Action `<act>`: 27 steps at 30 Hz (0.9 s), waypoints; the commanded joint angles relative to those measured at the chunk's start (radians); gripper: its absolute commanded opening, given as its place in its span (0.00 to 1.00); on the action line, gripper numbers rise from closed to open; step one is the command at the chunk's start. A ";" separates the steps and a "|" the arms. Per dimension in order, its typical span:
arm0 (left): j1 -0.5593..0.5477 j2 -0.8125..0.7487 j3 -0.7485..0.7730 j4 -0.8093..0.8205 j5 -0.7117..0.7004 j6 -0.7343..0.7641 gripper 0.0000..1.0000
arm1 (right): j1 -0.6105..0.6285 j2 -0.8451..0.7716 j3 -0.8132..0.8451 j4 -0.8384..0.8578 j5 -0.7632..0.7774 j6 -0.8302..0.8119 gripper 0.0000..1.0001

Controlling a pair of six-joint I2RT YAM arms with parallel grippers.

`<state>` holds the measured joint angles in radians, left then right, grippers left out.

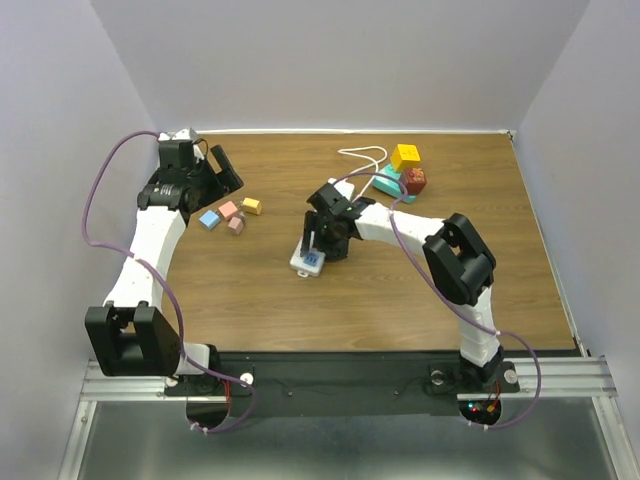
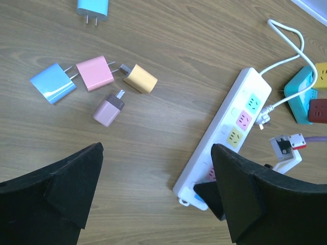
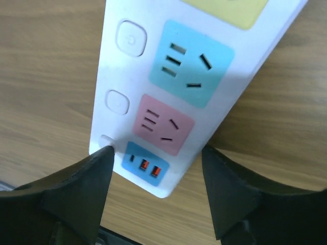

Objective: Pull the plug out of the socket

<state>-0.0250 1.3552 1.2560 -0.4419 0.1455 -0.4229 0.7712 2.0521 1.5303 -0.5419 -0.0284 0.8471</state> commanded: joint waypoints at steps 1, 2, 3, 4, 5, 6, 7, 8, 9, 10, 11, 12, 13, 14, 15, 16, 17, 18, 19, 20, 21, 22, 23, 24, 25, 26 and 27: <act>0.002 -0.054 -0.009 -0.004 -0.029 0.035 0.99 | 0.005 0.058 0.099 0.013 0.053 0.131 0.48; 0.003 -0.057 -0.009 -0.006 -0.030 0.039 0.99 | 0.007 0.072 0.116 0.013 0.058 0.144 0.35; 0.005 -0.062 -0.010 -0.011 -0.034 0.042 0.99 | 0.002 0.104 0.137 0.013 0.065 0.153 0.24; 0.008 -0.065 -0.012 -0.014 -0.035 0.049 0.99 | -0.001 0.121 0.151 0.013 0.062 0.176 0.15; 0.011 -0.070 -0.012 -0.021 -0.037 0.050 0.99 | -0.007 0.135 0.159 0.013 0.061 0.190 0.06; 0.016 -0.080 -0.015 -0.024 -0.037 0.052 0.99 | -0.024 0.152 0.172 0.013 0.050 0.207 0.02; 0.016 -0.085 -0.017 -0.027 -0.038 0.055 0.99 | -0.035 0.180 0.182 0.011 0.047 0.228 0.00; 0.016 -0.093 -0.021 -0.034 -0.037 0.064 0.99 | -0.047 0.193 0.191 0.011 0.042 0.239 0.00; 0.016 -0.105 -0.023 -0.038 -0.038 0.065 0.99 | -0.074 0.207 0.205 0.013 0.039 0.248 0.00; 0.017 -0.111 -0.027 -0.046 -0.038 0.068 0.99 | -0.088 0.239 0.240 0.013 0.033 0.253 0.00; 0.020 -0.119 -0.029 -0.050 -0.040 0.073 0.99 | -0.105 0.255 0.267 0.011 0.033 0.250 0.00; 0.043 -0.128 -0.030 -0.055 -0.040 0.079 0.99 | -0.131 0.269 0.290 0.013 0.000 0.244 0.01; 0.048 -0.133 -0.033 -0.061 -0.041 0.081 0.99 | -0.142 0.290 0.339 0.010 -0.008 0.230 0.01; 0.050 -0.137 -0.036 -0.064 -0.040 0.082 0.99 | -0.151 0.296 0.361 0.010 -0.013 0.222 0.01; 0.051 -0.145 -0.040 -0.064 -0.038 0.087 0.99 | -0.168 0.301 0.378 0.005 -0.010 0.219 0.01; 0.054 -0.148 -0.047 -0.064 -0.040 0.087 0.99 | -0.174 0.304 0.392 0.003 -0.002 0.218 0.01; 0.056 -0.149 -0.049 -0.064 -0.043 0.085 0.99 | -0.184 0.310 0.419 0.003 -0.002 0.213 0.01; 0.059 -0.153 -0.055 -0.063 -0.040 0.085 0.99 | -0.203 0.328 0.438 0.000 -0.002 0.211 0.01; 0.057 -0.153 -0.058 -0.061 -0.032 0.081 0.99 | -0.217 0.339 0.455 -0.003 -0.008 0.213 0.01; 0.060 -0.151 -0.061 -0.061 -0.026 0.079 0.99 | -0.230 0.355 0.470 -0.007 -0.011 0.214 0.01; 0.060 -0.151 -0.063 -0.061 -0.018 0.076 0.99 | -0.259 0.368 0.506 -0.009 -0.013 0.214 0.01; 0.060 -0.149 -0.063 -0.061 -0.014 0.075 0.99 | -0.271 0.399 0.525 -0.019 -0.024 0.214 0.01; 0.060 -0.149 -0.064 -0.061 -0.014 0.072 0.99 | -0.285 0.416 0.548 -0.023 -0.031 0.214 0.01; 0.060 -0.151 -0.064 -0.063 -0.012 0.069 0.99 | -0.308 0.430 0.570 -0.023 -0.039 0.207 0.01; 0.060 -0.153 -0.063 -0.061 -0.011 0.069 0.99 | -0.320 0.472 0.632 -0.023 -0.066 0.187 0.01; 0.060 -0.154 -0.061 -0.064 -0.011 0.069 0.99 | -0.326 0.494 0.671 -0.024 -0.085 0.175 0.01; 0.060 -0.154 -0.060 -0.067 -0.012 0.069 0.99 | -0.332 0.522 0.706 -0.024 -0.105 0.164 0.01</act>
<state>0.0303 1.2289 1.2015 -0.5144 0.1242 -0.3603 0.4900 2.4645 2.1246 -0.5220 -0.1307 1.0603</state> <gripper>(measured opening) 0.986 0.016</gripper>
